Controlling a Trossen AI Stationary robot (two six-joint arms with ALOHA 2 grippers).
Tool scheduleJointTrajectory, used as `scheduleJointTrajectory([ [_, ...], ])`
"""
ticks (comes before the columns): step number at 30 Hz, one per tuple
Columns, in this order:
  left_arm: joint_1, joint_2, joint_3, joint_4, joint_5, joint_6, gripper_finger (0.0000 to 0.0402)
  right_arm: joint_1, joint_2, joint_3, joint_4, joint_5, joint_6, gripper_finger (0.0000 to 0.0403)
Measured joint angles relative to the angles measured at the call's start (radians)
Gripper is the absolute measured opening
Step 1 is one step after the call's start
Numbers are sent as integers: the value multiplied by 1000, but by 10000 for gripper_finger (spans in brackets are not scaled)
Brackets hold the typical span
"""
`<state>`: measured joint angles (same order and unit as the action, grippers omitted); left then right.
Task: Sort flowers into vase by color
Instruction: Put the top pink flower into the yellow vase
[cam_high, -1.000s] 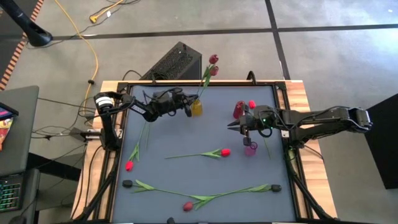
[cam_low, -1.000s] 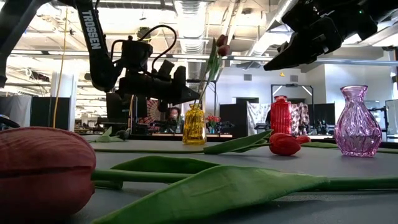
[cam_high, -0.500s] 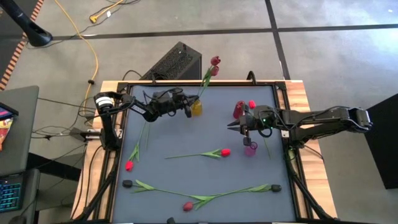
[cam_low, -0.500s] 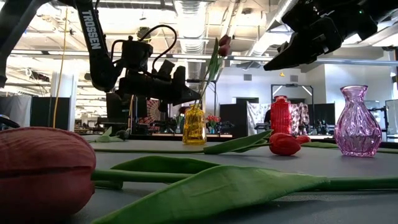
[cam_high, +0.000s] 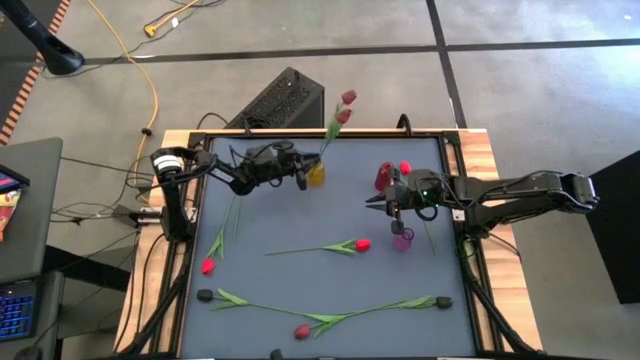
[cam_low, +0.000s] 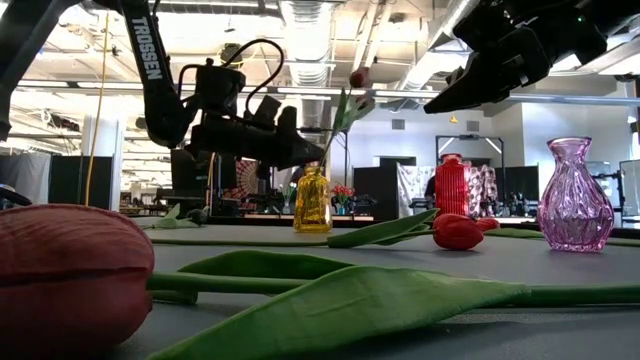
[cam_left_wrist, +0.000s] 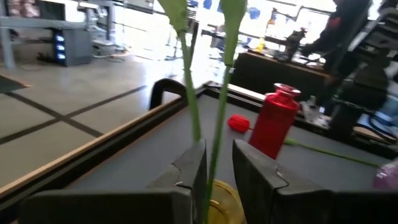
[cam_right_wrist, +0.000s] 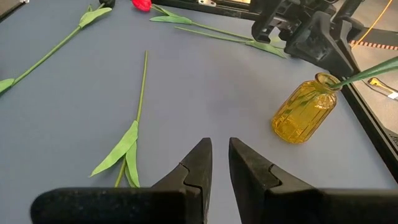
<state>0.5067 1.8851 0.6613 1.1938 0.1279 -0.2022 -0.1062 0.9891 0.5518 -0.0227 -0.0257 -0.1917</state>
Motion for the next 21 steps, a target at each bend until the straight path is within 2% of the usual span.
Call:
scheduleJointTrajectory([
  [7,45,-21,0,-12,161,-28,67,0,0,0,0,0,0,82],
  [11,64,-67,0,-80,190,-27,67,0,0,0,0,0,0,82],
  [17,87,-157,0,-195,172,-23,67,0,0,0,0,0,0,82],
  [21,90,-217,0,-283,74,-26,67,0,0,0,0,0,0,82],
])
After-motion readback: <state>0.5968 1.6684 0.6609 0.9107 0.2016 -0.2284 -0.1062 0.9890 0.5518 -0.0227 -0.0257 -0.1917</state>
